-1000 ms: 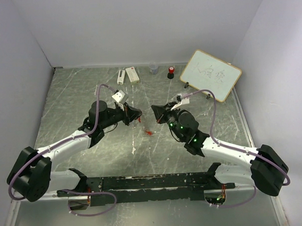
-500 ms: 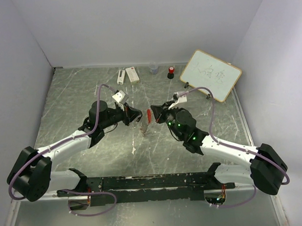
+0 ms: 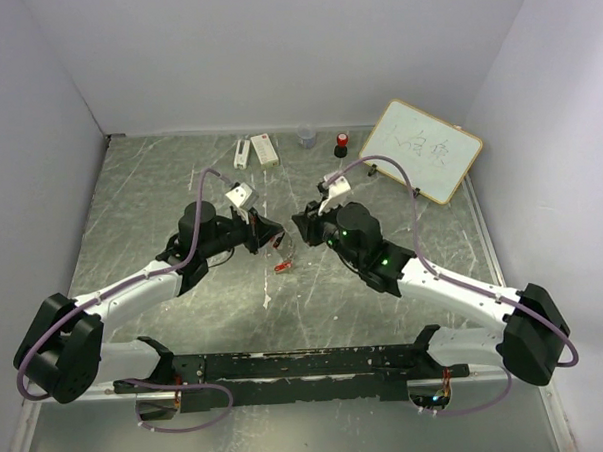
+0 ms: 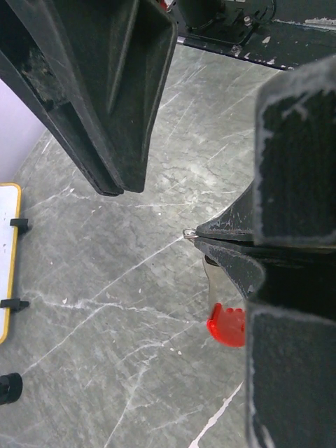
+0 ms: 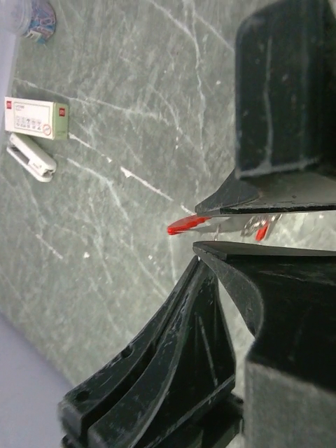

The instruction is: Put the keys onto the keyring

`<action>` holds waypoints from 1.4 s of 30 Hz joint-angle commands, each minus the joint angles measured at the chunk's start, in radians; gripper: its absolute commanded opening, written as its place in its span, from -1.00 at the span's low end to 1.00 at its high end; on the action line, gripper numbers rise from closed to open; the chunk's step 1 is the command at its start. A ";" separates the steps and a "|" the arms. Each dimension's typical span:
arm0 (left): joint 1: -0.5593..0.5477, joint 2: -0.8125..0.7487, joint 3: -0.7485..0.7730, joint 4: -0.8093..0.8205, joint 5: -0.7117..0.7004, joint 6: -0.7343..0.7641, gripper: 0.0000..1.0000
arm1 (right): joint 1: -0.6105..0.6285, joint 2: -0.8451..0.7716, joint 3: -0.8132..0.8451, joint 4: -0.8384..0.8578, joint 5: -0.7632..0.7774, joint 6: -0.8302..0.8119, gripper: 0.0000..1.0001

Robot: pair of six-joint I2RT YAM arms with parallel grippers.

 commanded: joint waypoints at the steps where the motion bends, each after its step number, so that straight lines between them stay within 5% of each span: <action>1: 0.011 -0.015 0.054 -0.001 0.049 0.021 -0.87 | -0.002 0.005 0.035 -0.149 0.001 -0.131 -0.58; 6: 0.012 -0.005 0.083 -0.038 0.076 0.039 -0.87 | -0.002 0.025 0.036 -0.189 0.006 -0.224 -0.54; 19: 0.020 0.013 0.101 -0.060 0.132 0.046 -0.87 | -0.004 -0.084 -0.136 0.067 -0.247 -0.563 -0.43; 42: 0.022 0.020 0.118 -0.094 0.187 0.075 -0.87 | -0.053 0.004 -0.121 0.138 -0.382 -0.654 -0.54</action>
